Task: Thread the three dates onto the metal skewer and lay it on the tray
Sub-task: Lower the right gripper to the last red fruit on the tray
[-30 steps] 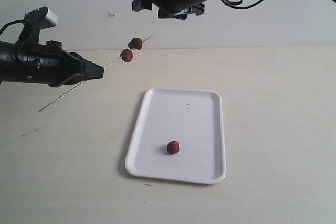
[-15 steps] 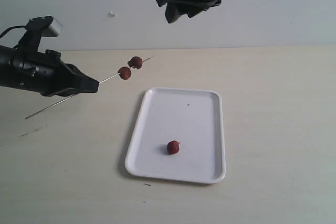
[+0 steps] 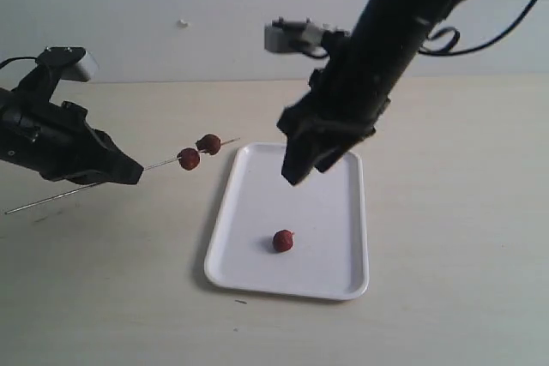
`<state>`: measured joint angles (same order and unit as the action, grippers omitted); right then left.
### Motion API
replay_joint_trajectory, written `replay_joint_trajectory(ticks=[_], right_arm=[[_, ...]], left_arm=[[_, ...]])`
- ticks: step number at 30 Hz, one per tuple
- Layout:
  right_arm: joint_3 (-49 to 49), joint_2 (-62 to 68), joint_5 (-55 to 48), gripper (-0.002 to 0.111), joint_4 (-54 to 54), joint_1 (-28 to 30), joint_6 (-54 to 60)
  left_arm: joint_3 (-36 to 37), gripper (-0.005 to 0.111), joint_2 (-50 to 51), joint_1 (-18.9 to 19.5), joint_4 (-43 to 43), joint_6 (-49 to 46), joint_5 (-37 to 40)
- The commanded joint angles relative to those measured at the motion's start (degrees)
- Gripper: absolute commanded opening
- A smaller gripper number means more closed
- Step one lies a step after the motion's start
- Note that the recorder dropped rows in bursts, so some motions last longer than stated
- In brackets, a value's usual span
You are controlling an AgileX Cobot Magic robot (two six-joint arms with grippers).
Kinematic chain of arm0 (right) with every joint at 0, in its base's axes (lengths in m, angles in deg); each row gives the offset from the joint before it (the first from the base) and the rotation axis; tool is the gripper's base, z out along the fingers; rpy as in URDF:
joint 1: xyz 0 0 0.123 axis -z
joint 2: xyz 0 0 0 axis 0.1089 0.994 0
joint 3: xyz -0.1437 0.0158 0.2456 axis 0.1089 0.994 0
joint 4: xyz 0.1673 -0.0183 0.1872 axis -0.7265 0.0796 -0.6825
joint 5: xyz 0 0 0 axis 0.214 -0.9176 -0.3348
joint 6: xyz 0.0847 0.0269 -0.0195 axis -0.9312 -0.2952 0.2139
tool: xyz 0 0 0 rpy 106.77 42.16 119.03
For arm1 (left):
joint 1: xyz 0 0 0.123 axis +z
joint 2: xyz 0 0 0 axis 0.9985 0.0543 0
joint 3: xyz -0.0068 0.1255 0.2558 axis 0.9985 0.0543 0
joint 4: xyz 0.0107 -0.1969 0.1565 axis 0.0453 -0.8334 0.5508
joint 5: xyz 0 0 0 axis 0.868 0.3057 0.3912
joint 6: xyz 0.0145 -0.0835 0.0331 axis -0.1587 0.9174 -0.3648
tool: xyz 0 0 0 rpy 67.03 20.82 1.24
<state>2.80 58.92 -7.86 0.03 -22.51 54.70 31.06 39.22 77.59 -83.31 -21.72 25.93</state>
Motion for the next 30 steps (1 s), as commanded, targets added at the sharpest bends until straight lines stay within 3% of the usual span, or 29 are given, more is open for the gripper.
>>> replay_joint_trajectory(ticks=[1, 7, 12, 17, 24, 30], right_arm=[[8.9, -1.2, 13.6, 0.053, 3.5, 0.2, 5.8], [12.9, -1.2, 26.1, 0.053, 4.4, 0.2, 16.0], [12.9, -1.2, 26.4, 0.053, 6.5, 0.2, 26.7], [12.9, -1.2, 25.1, 0.053, 6.2, 0.2, 39.0], [12.9, -1.2, 15.1, 0.053, 6.2, 0.2, 44.1], [12.9, -1.2, 15.9, 0.053, 2.2, 0.2, 46.3]], left_arm=[[1.9, 0.0, -0.6, 0.1, 0.3, 0.2, -0.2], [1.9, 0.0, -0.9, 0.1, 0.3, -3.4, -2.7], [1.9, 0.0, -1.5, 0.1, -1.0, -11.4, -8.8], [1.9, 0.0, -1.5, 0.1, -3.4, -16.4, -9.9], [1.9, 0.0, -1.5, 0.1, -10.1, -23.5, -9.7], [2.1, 0.0, -1.5, 0.1, -10.8, -25.0, -9.6]])
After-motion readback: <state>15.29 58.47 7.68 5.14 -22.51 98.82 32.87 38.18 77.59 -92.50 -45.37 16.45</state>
